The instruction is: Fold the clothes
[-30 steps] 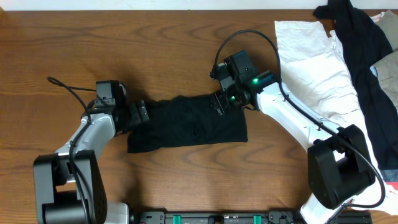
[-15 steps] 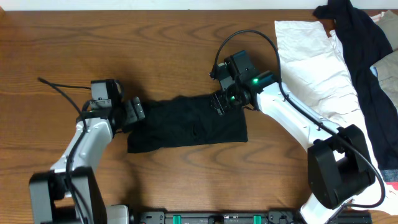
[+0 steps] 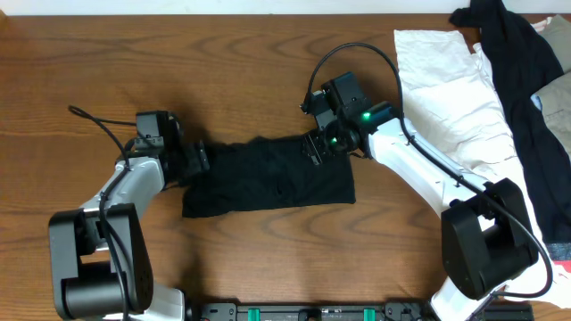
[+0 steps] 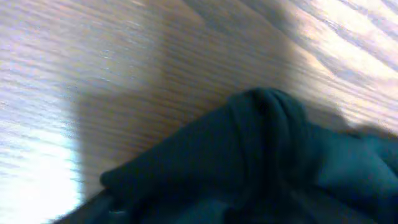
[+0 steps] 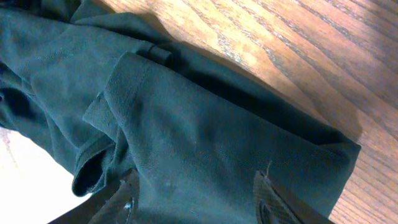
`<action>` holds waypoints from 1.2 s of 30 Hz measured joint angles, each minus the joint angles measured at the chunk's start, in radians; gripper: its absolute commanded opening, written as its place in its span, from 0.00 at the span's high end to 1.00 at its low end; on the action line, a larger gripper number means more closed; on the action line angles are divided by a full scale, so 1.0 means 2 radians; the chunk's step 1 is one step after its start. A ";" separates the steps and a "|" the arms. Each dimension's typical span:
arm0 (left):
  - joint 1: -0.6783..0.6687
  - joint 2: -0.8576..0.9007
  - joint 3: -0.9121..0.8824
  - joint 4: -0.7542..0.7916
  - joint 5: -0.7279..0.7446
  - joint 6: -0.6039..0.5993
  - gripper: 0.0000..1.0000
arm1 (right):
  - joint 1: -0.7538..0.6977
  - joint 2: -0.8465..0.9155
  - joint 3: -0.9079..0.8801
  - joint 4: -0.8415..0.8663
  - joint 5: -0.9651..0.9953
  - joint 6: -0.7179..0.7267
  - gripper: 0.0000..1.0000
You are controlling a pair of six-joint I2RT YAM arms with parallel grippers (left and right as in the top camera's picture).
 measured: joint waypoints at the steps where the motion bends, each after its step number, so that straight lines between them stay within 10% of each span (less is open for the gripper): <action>1: 0.001 0.002 0.000 0.000 0.009 0.001 0.86 | 0.000 0.000 0.000 0.000 0.000 0.000 0.43; 36: 0.062 -0.130 0.112 -0.171 0.022 0.030 0.94 | -0.068 0.000 0.000 -0.036 0.038 0.081 0.46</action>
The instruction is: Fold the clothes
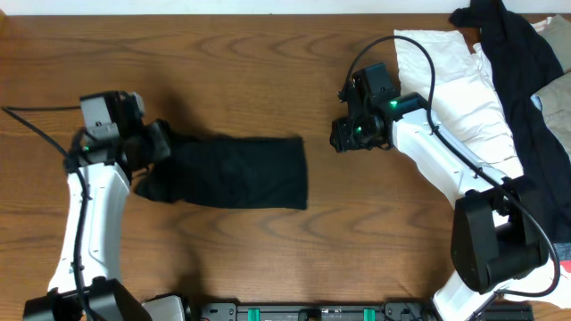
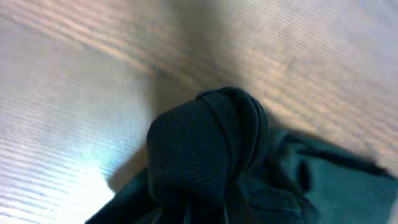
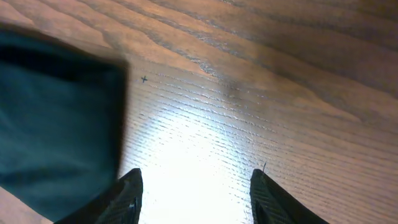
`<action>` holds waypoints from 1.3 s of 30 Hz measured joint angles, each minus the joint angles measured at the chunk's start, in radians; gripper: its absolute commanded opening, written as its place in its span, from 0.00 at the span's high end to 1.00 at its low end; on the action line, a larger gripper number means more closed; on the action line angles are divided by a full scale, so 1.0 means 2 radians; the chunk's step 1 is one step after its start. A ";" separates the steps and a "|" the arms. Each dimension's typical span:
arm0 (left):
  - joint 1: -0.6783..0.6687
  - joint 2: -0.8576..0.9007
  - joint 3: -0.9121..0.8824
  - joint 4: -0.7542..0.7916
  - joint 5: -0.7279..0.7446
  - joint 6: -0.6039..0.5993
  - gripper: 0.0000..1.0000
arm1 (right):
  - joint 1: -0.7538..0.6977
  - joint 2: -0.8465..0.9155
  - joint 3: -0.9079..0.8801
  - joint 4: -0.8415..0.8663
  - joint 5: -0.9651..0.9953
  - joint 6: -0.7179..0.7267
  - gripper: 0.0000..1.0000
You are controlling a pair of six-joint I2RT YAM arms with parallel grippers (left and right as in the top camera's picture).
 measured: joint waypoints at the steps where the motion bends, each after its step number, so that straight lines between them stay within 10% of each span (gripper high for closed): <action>1: -0.001 0.000 0.013 -0.010 -0.001 0.001 0.94 | 0.000 0.000 0.000 -0.001 0.000 0.000 0.46; 19: -0.282 0.035 0.076 -0.047 -0.006 -0.038 0.93 | 0.016 0.000 0.000 -0.021 0.008 0.025 0.44; 25: -0.360 0.089 0.076 -0.038 -0.009 -0.092 0.67 | 0.016 0.000 0.000 -0.021 0.011 0.026 0.43; 39: -0.375 0.035 0.077 -0.030 -0.032 -0.088 0.60 | 0.016 0.000 0.000 -0.026 0.018 0.026 0.40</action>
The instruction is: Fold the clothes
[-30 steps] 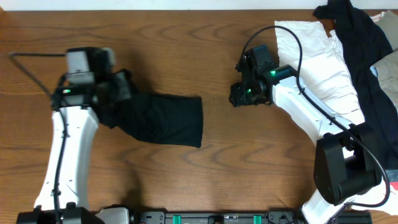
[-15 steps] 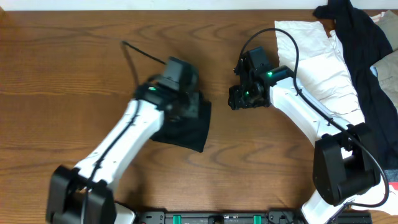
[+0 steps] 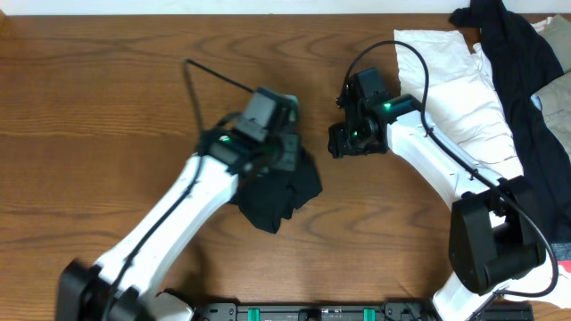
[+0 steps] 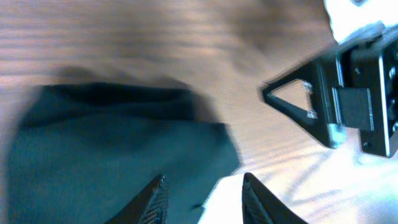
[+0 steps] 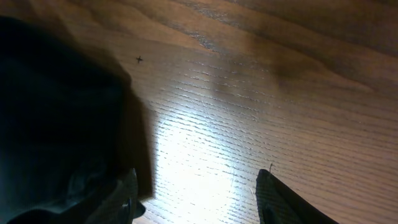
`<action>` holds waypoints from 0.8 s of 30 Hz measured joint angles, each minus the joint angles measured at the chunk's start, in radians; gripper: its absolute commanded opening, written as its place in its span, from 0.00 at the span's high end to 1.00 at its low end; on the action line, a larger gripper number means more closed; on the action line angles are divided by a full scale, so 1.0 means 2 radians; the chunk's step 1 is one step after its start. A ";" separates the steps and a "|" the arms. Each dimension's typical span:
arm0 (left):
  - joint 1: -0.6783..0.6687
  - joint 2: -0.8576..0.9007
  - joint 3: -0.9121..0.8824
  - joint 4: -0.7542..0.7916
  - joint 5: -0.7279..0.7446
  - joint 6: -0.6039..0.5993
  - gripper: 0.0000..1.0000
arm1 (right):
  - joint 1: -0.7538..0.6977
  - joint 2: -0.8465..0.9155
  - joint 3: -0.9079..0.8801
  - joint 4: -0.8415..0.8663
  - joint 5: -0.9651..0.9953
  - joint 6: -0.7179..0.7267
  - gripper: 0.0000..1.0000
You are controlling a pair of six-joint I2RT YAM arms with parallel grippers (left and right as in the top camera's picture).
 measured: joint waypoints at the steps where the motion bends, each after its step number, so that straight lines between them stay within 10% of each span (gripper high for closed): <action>1: 0.009 -0.015 0.000 -0.011 -0.012 0.002 0.60 | 0.000 0.000 0.000 0.000 0.000 -0.001 0.41; 24: 0.110 0.022 -0.043 -0.118 -0.069 -0.021 0.59 | 0.056 0.004 0.000 0.012 -0.185 -0.183 0.35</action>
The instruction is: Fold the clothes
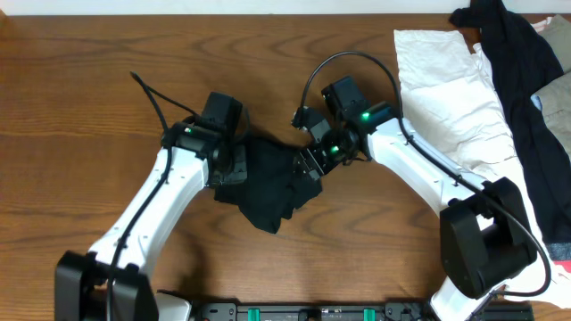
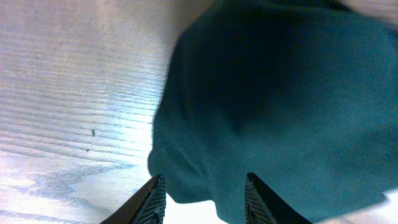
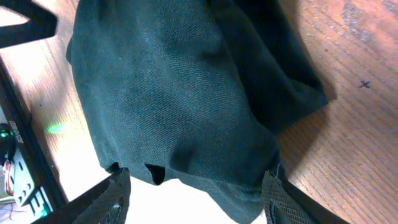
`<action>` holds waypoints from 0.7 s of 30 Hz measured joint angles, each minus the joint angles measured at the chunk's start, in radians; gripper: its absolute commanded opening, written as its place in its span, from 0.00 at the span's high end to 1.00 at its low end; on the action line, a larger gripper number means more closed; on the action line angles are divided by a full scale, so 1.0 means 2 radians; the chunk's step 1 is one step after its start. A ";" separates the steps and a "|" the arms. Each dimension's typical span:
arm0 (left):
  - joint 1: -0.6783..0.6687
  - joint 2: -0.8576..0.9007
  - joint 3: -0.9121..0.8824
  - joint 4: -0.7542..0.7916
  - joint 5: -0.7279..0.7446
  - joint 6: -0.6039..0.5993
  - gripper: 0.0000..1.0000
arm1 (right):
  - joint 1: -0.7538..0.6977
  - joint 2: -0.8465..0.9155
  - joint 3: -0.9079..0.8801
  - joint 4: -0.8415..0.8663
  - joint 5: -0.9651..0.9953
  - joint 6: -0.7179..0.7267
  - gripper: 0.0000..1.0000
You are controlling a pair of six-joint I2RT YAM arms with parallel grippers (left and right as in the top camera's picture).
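Observation:
A black garment [image 1: 268, 187] lies bunched in a folded lump at the middle of the wooden table [image 1: 80, 62]. My left gripper [image 1: 230, 169] stands at its left edge, open. In the left wrist view the left gripper [image 2: 205, 199] has its fingers apart over the cloth [image 2: 280, 93], which reaches down between them. At the lump's right edge my right gripper [image 1: 310, 163] is also open. The right wrist view shows the right gripper [image 3: 199, 199] spread wide above the rumpled cloth [image 3: 168, 87], whose hem hangs between the fingers.
A pile of white cloth [image 1: 446, 80] lies at the back right, with another black garment [image 1: 517, 53] draped over it. The pile reaches to the right edge of the table. Bare wood lies left of the lump and in front of it.
My left gripper has moved from over the lump's top right to its left edge. The right gripper has moved from bare wood down onto the lump's right edge. The garment keeps its place.
The garment lay spread flat, with my left gripper on its left end and the right on its right end. Then the left held the bunched left end further left and the right was off over wood. Later the cloth lay doubled into a lump, both grippers open.

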 measured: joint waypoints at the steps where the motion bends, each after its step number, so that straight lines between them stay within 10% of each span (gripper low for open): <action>1: 0.005 0.005 -0.001 0.000 0.000 -0.001 0.59 | 0.002 0.001 0.000 0.000 0.001 0.000 0.35; 9: 0.041 0.012 -0.004 0.001 -0.007 -0.003 0.54 | 0.007 0.037 0.000 0.015 0.014 0.000 0.42; 21: 0.051 0.013 -0.059 0.077 -0.009 -0.003 0.54 | 0.007 0.059 0.000 0.049 0.022 0.000 0.86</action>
